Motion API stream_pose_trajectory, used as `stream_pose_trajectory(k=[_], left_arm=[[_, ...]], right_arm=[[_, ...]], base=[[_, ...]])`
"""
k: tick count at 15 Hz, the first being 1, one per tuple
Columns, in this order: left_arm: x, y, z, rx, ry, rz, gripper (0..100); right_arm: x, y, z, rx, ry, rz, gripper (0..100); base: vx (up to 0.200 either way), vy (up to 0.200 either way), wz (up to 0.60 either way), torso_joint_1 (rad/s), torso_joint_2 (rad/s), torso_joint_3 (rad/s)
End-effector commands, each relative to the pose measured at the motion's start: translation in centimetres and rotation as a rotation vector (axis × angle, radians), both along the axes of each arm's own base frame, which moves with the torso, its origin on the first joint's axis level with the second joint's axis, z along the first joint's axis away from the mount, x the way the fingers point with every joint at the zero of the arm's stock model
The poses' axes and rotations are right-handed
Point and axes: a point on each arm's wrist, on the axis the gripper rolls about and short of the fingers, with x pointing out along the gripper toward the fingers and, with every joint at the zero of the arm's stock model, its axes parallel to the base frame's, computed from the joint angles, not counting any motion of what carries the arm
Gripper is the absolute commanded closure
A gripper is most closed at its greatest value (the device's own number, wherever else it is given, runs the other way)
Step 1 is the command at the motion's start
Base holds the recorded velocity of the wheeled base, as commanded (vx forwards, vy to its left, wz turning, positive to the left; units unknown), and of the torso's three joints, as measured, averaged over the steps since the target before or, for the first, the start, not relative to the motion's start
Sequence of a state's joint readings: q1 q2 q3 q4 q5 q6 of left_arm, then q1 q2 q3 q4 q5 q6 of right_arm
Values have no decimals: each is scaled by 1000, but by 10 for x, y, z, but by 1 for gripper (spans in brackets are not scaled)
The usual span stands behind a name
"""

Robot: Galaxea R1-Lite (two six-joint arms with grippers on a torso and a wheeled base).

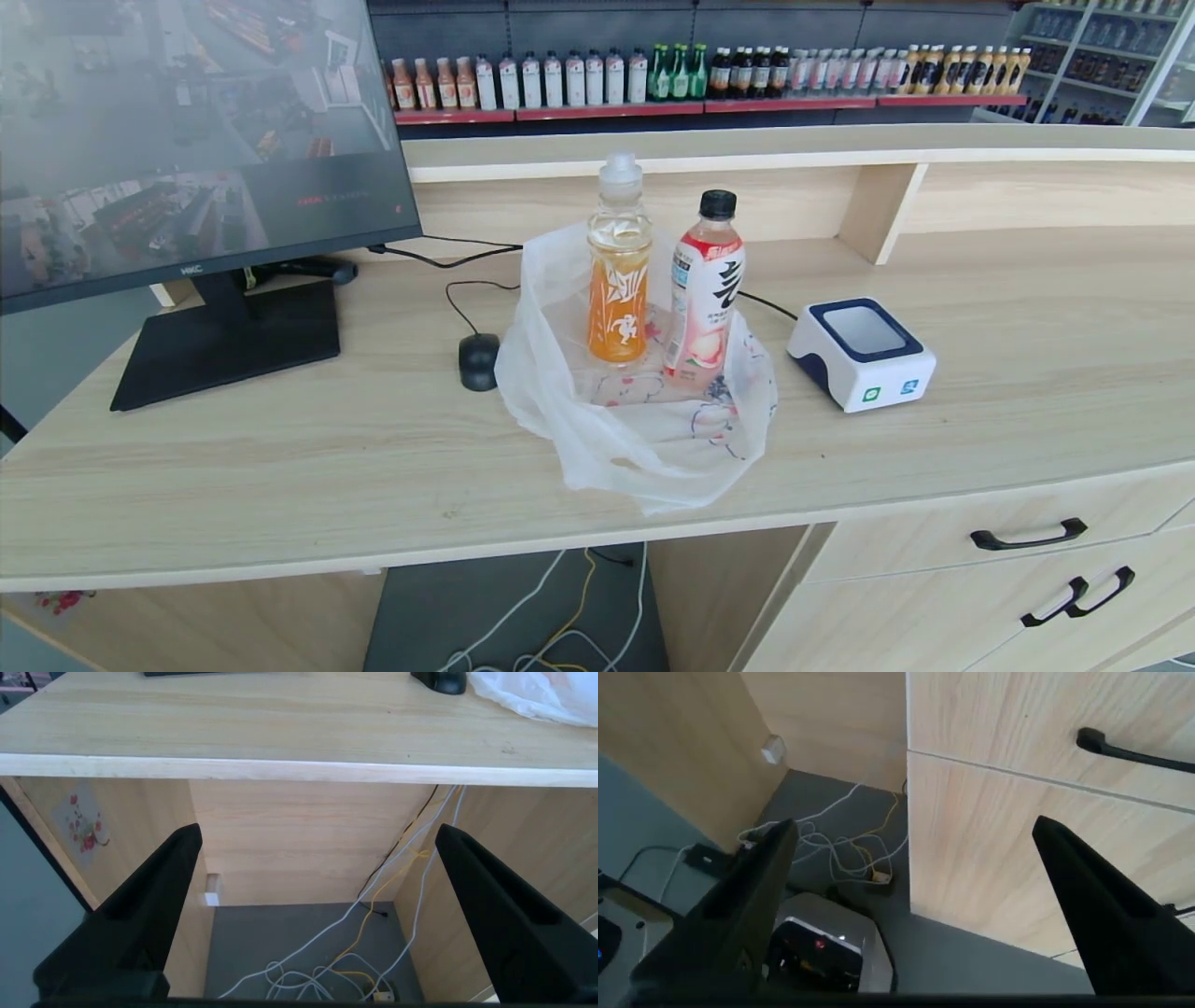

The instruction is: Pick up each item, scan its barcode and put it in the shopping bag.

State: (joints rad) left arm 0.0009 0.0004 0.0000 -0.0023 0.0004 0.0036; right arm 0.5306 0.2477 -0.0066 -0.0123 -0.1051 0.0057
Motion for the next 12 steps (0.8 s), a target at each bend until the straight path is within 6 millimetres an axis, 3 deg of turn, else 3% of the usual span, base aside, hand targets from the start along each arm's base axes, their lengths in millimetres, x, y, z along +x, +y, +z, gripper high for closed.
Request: stream_pose_trajectory(k=[1, 4, 12], left_arm=[[0, 0, 0, -1, -1, 0, 0], [0, 0, 0, -2, -1, 2, 0], [0, 0, 0, -1, -1, 2, 0]], right_arm=[[-7, -4, -1, 43, -83, -15, 0], [-8, -1, -2, 23, -79, -241, 0], [-14, 1, -3, -3, -142, -411, 0]], base=[[0, 0, 0, 0, 0, 0], [0, 0, 0, 0, 0, 0], [0, 0, 0, 0, 0, 0]])
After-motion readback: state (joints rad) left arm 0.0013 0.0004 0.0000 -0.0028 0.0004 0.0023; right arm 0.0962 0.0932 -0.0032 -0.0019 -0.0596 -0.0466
